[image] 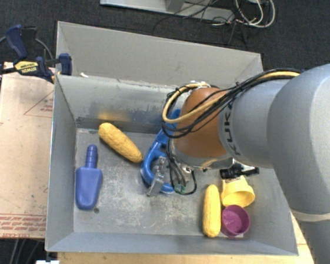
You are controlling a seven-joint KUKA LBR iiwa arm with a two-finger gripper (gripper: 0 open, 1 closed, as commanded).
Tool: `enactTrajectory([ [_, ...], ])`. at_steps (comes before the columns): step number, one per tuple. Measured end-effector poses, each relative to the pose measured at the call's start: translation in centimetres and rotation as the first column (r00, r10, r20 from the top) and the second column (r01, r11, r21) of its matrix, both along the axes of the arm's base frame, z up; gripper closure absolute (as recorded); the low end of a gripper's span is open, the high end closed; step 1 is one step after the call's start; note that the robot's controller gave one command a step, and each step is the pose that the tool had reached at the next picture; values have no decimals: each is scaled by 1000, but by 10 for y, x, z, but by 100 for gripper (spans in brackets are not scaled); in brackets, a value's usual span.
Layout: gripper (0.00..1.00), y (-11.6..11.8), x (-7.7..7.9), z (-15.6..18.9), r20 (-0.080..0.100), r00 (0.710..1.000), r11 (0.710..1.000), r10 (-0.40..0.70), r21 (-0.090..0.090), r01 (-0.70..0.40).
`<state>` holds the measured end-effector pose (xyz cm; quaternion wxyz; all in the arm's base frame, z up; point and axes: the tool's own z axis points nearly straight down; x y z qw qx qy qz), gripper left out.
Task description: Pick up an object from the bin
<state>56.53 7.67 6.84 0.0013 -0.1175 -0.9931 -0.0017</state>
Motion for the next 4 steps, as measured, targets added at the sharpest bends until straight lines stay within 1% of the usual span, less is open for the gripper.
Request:
enactTrajectory([
  [4,100,0,0,0,0,1000,1000,0,0,0],
])
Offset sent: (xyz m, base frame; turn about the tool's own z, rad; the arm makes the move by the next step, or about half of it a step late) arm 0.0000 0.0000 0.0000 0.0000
